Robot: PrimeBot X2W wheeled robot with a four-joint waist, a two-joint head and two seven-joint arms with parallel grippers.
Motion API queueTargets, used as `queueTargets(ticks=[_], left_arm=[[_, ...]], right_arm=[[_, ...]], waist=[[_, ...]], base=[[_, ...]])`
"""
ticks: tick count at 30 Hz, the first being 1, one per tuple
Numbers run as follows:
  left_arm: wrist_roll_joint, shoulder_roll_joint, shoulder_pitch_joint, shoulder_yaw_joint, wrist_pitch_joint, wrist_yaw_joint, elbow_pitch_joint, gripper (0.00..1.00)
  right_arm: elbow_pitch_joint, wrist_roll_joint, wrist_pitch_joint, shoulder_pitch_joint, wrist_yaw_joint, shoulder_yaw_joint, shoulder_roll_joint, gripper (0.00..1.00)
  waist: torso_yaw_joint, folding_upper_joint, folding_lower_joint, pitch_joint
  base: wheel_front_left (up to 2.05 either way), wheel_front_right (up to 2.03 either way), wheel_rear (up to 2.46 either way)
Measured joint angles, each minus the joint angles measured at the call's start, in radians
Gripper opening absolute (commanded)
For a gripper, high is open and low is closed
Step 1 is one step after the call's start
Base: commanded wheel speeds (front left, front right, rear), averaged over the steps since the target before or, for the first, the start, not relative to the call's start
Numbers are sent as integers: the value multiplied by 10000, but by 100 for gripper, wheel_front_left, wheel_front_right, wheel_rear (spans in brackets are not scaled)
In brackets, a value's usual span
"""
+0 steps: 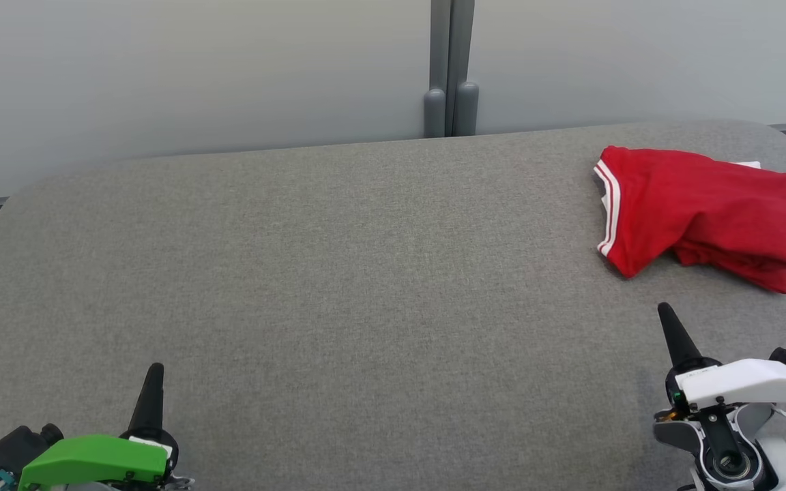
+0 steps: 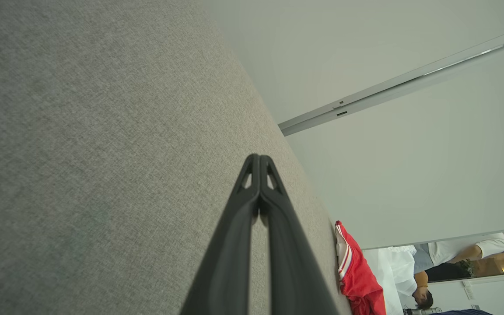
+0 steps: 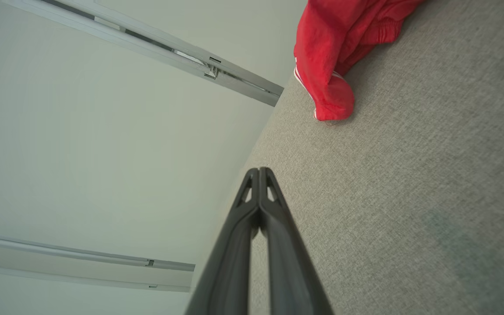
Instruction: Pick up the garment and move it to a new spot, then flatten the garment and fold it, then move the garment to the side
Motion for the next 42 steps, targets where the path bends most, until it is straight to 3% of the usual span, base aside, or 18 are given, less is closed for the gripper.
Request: queueTargets(ticks=[34,42], left_arm=[[-3756,0,-814,683,1003,-857,531,0],[-3902,0,-833,715,1078,-869,633,0]], right_arm=[[234,4178,999,-420,832,-1442,79,0],[251,4458,1064,-531,876,-1507,100,0]], waist=[[239,0,0,154],[249,0,0,159]], base=[[0,0,0],[0,0,0]])
